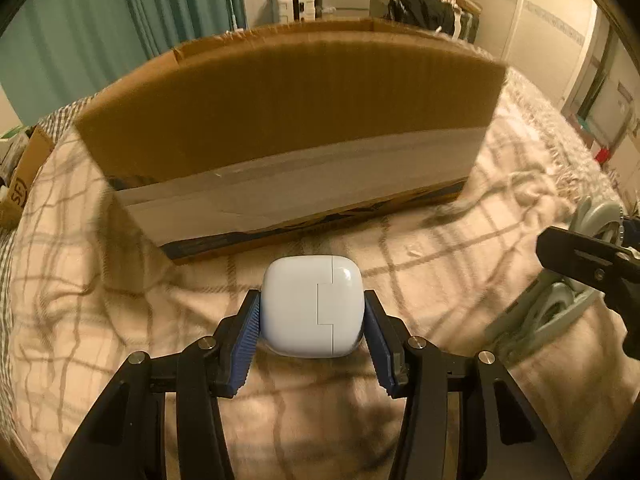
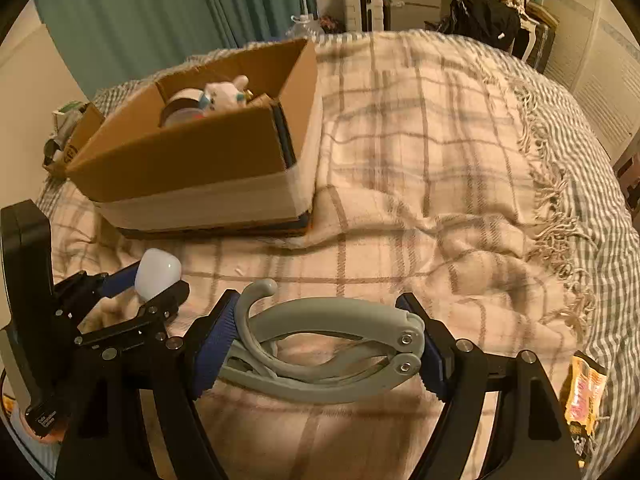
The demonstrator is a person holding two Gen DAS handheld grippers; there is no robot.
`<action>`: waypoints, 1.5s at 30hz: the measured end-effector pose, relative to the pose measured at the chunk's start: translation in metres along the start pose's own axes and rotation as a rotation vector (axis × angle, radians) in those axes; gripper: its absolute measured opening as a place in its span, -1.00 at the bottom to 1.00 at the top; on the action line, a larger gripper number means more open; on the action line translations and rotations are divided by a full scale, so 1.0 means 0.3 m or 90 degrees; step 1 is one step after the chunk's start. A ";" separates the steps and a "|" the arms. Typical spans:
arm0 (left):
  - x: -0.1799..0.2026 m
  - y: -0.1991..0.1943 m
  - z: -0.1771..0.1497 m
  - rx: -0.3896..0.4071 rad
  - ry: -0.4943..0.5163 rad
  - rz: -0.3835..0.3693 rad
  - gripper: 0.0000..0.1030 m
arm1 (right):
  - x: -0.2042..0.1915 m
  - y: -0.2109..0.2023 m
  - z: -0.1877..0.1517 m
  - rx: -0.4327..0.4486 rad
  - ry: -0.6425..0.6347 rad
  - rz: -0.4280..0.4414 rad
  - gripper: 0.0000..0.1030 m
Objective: Organize objects
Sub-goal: 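Carry the earbud case and clip over the cardboard box with both tools, then open both tools to drop the earbud case and clip into the box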
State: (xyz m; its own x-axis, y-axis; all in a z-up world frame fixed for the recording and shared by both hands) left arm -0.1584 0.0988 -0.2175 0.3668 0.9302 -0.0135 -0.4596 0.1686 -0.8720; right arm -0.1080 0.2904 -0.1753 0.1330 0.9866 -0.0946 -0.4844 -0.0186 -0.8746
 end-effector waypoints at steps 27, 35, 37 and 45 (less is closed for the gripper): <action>-0.140 -0.632 0.235 0.207 -0.044 0.006 -0.03 | -0.196 -0.505 0.240 0.188 -0.086 -0.003 0.52; -0.154 -0.541 0.427 0.200 -0.035 0.018 -0.03 | -0.221 -0.405 0.466 0.169 -0.108 -0.007 0.52; -0.154 -0.489 0.457 0.190 -0.032 0.025 -0.03 | -0.219 -0.348 0.520 0.156 -0.115 -0.010 0.52; -0.204 -0.183 0.526 0.105 -0.056 0.005 -0.03 | -0.191 -0.106 0.614 0.095 -0.123 -0.015 0.52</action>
State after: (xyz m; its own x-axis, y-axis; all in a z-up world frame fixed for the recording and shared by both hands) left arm -0.2832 0.0840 -0.0916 0.2932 0.9556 0.0295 -0.5912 0.2055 -0.7799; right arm -0.2594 0.2643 -0.0544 -0.0156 0.9994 0.0299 -0.6078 0.0142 -0.7939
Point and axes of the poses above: each gripper's, at about its wrist camera, not at the fingertips, and y roughly the way its jaws point, x to its right, z to its top, the point moved 4 cm from there along y, roughly the way its jaws point
